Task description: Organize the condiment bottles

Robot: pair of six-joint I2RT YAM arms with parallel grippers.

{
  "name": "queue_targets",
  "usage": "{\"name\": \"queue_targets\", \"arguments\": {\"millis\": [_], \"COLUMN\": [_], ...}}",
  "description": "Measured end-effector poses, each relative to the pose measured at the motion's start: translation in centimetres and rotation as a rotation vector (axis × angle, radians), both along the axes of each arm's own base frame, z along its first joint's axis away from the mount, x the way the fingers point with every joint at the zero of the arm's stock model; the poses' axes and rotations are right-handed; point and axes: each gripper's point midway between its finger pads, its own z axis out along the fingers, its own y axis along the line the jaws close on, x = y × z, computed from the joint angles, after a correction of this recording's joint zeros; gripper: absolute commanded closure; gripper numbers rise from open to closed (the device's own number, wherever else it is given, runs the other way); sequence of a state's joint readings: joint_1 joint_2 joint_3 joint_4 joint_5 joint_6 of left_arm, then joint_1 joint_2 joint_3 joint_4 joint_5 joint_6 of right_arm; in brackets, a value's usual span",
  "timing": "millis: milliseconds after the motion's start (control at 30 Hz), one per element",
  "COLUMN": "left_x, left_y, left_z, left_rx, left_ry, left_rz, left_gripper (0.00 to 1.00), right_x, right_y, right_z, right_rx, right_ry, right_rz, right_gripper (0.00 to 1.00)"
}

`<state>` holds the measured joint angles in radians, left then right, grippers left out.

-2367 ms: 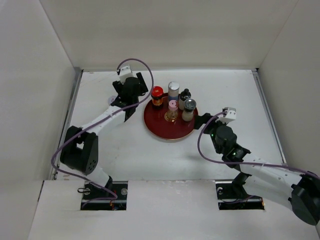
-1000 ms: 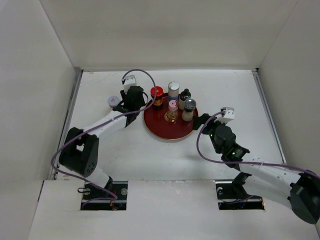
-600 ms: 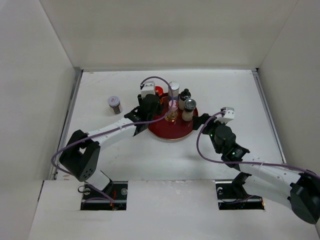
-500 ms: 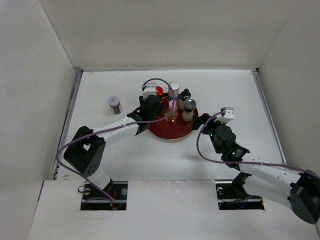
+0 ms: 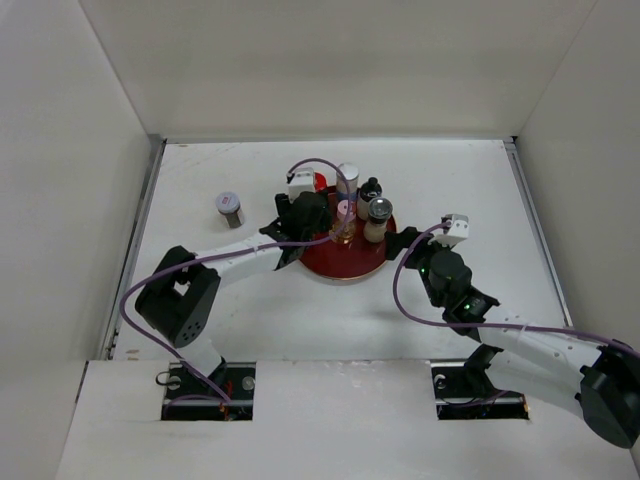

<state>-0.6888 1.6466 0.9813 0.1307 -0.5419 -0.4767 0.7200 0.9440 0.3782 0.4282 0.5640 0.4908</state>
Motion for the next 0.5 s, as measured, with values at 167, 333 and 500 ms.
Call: {"name": "queue_targets", "arguments": {"millis": [167, 333, 500], "left_x": [-0.1, -1.3, -1.0], "left_y": [0.2, 2.0, 6.8], "left_z": [0.5, 3.0, 6.1], "left_rx": [-0.007, -0.031, -0.068], "left_ry": [-0.01, -0.063, -0.137], "left_rz": [0.006, 0.036, 0.148], "left_gripper": [0.21, 0.21, 0.2], "right_x": [0.0, 0.0, 0.0], "right_y": [0.0, 0.0, 0.0], "right_z": [0.0, 0.0, 0.0], "right_rx": [0.0, 0.0, 0.0], "right_ry": [0.0, -0.001, -0.001], "right_rz": [0.0, 0.0, 0.0], "right_gripper": [0.0, 0.0, 0.0]}}
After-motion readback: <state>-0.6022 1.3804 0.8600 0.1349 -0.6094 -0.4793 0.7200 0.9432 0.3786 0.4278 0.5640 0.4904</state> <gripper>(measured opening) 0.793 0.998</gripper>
